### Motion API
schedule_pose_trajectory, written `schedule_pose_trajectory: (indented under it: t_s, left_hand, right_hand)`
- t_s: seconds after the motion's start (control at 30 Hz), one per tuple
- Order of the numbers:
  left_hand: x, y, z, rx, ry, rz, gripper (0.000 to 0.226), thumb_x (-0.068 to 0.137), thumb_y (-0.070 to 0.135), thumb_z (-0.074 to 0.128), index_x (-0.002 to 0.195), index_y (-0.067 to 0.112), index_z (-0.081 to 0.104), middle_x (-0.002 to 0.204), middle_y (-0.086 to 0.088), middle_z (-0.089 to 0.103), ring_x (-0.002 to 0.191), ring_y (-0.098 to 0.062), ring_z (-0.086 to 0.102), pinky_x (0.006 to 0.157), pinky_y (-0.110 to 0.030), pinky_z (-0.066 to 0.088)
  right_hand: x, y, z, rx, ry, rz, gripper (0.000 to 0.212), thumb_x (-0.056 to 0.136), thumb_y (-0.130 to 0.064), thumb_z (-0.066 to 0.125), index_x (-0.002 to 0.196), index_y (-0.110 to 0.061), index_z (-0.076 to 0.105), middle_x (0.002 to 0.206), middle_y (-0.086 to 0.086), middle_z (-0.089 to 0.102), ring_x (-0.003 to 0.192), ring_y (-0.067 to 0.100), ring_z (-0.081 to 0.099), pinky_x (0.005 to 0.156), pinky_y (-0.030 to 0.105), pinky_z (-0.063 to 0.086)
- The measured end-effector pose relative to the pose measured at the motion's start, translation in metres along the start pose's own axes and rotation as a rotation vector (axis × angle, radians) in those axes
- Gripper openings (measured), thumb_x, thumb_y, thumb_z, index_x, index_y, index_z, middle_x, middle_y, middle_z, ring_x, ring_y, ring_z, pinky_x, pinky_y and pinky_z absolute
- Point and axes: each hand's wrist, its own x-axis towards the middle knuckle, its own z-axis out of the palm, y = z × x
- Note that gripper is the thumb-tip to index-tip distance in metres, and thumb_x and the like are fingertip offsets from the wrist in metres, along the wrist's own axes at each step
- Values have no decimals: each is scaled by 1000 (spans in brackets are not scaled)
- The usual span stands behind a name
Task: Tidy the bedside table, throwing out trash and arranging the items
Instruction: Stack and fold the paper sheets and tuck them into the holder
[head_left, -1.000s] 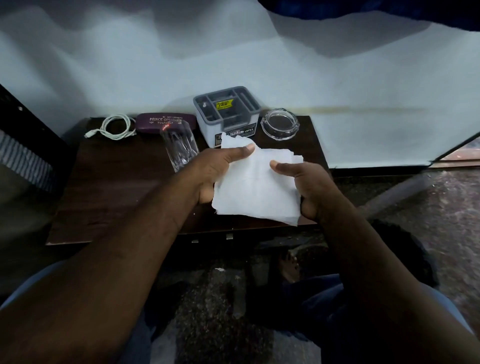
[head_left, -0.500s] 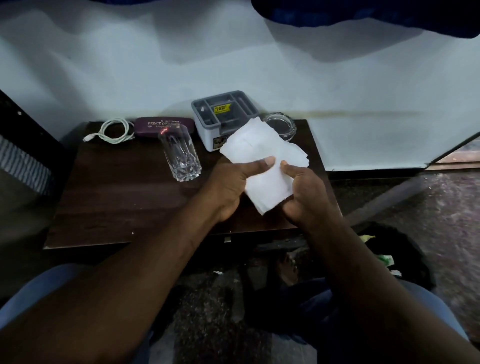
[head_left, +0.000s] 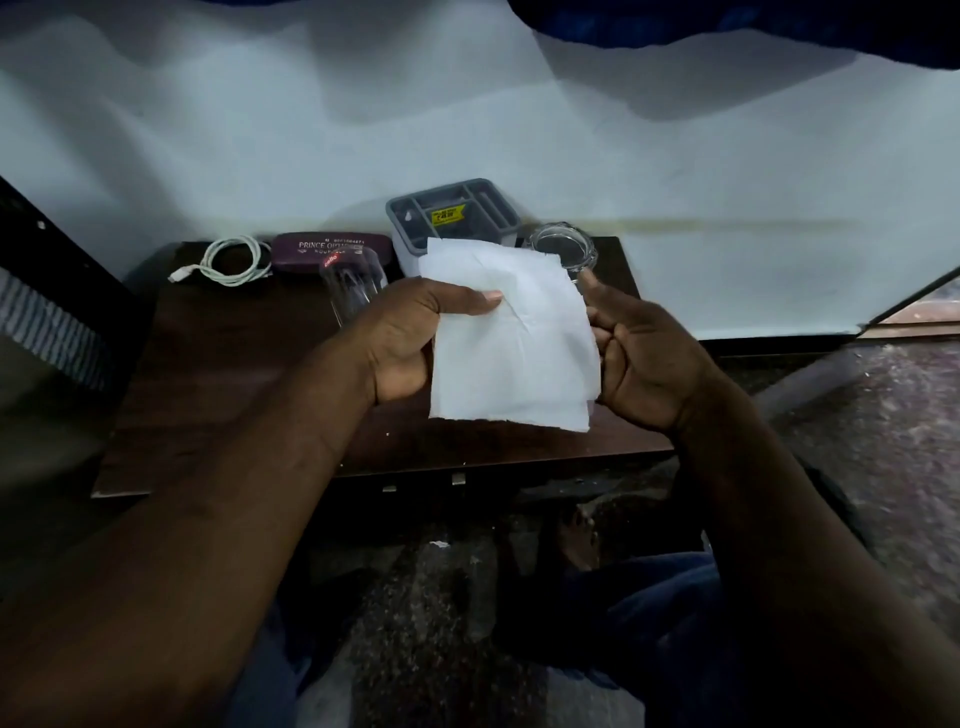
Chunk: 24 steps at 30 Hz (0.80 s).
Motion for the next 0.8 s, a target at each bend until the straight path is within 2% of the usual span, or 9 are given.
schedule_pose_trajectory:
  t_s: [0.07, 0.2, 0.27, 0.4, 0.5, 0.57, 0.63, 0.7, 0.8]
  left_hand:
    - [1, -2, 0, 6, 5, -25, 51, 80, 7, 76, 130, 3, 69, 123, -16, 75, 114, -34, 72, 98, -51, 58]
    - [5, -6, 0, 59, 71, -76, 46, 83, 13, 78, 128, 3, 70, 118, -18, 77, 109, -37, 74, 99, -56, 56]
    - [7, -10, 0, 99, 113, -49, 41, 84, 7, 77, 124, 2, 70, 114, -18, 77, 105, -38, 75, 95, -57, 58]
    - [14, -21, 2, 218, 221, 112, 31, 86, 0, 76, 116, 5, 73, 106, -12, 80, 97, -33, 78, 85, -51, 63]
    - [21, -24, 3, 232, 264, 295, 21, 89, 3, 75, 108, 13, 77, 100, -5, 82, 91, -26, 79, 78, -42, 63]
    - [24, -23, 4, 206, 243, 377, 23, 89, 6, 76, 111, 15, 78, 104, -4, 81, 97, -24, 78, 80, -39, 63]
    - [26, -24, 4, 198, 225, 407, 26, 89, 5, 76, 113, 16, 77, 110, -4, 80, 104, -25, 77, 90, -44, 62]
    - [30, -28, 1, 202, 232, 359, 27, 88, 3, 77, 114, 14, 76, 111, -6, 80, 106, -27, 76, 98, -49, 59]
    - [32, -41, 1, 278, 287, 233, 22, 88, 9, 79, 108, 18, 78, 107, -2, 81, 104, -25, 76, 99, -53, 58]
  right_hand:
    - [0, 6, 6, 21, -26, 60, 54, 91, -34, 70, 137, -5, 67, 133, 16, 72, 122, 30, 70, 100, 46, 60]
    - [4, 17, 15, -26, 115, 74, 40, 90, -5, 73, 130, 1, 69, 124, 20, 75, 114, 39, 73, 81, 47, 64]
    - [8, 20, 16, -35, 220, 2, 37, 88, 1, 75, 125, 1, 70, 118, 20, 77, 103, 39, 76, 75, 48, 64]
    - [13, 28, 16, -61, 315, -147, 32, 86, 5, 77, 117, -2, 73, 109, 15, 80, 96, 36, 78, 78, 53, 65]
    - [14, 28, 17, -88, 342, -398, 29, 86, 5, 77, 113, -8, 74, 100, 7, 82, 93, 27, 80, 76, 43, 66]
    - [13, 25, 18, -81, 317, -554, 29, 87, 4, 77, 112, -11, 75, 101, 4, 82, 93, 23, 80, 74, 33, 64]
    - [15, 24, 17, -86, 297, -618, 33, 86, 5, 78, 114, -13, 74, 104, 4, 82, 97, 22, 79, 76, 31, 63]
    - [19, 30, 15, -84, 299, -544, 36, 85, 8, 77, 117, -9, 72, 107, 8, 81, 100, 25, 79, 81, 38, 65]
    - [24, 47, 15, -128, 375, -377, 30, 85, 9, 77, 110, -8, 73, 98, 7, 82, 99, 33, 78, 85, 49, 65]
